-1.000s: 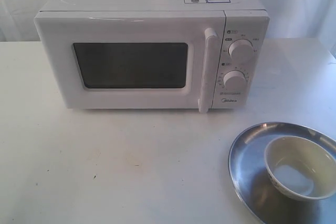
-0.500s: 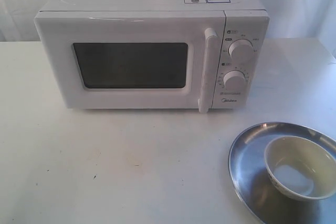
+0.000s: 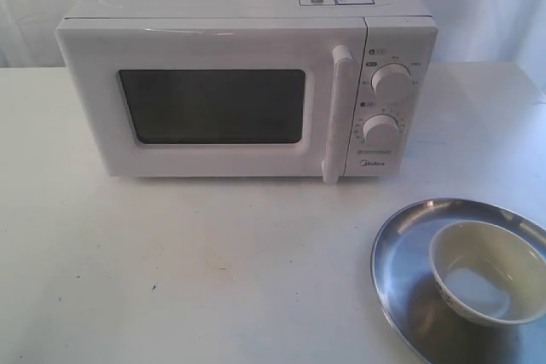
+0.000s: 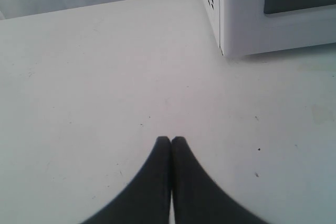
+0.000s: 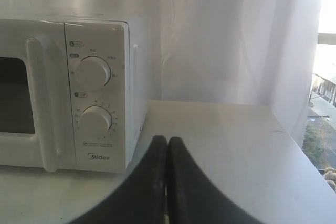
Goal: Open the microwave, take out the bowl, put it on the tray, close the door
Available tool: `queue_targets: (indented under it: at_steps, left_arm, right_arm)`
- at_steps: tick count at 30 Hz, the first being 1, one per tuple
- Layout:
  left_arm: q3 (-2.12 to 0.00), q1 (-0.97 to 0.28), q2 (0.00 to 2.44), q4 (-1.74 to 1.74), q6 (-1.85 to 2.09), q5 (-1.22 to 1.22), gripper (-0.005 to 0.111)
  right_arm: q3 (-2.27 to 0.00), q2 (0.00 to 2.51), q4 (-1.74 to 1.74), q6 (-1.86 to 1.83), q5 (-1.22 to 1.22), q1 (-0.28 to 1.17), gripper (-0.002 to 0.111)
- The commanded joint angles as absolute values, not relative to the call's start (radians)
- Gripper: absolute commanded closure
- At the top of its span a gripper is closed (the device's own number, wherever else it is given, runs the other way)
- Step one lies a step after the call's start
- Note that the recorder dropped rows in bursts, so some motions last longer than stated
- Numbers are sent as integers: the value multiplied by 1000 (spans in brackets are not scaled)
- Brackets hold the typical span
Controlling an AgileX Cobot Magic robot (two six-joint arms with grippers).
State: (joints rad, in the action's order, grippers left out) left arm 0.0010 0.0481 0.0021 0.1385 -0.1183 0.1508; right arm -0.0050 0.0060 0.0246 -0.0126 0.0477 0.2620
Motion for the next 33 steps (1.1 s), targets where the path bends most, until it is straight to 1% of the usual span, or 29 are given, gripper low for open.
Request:
queue_targets:
  at_steps: [1, 8, 33]
  left_arm:
    - [0, 47, 0, 135, -125, 149, 107]
    - [0, 47, 0, 135, -125, 149, 107]
    - [0, 47, 0, 135, -125, 149, 107]
  right_arm:
    - [0, 0, 28, -34, 48, 260, 108]
    - [0, 0, 28, -34, 135, 260, 108]
    - [0, 0, 28, -24, 134, 260, 108]
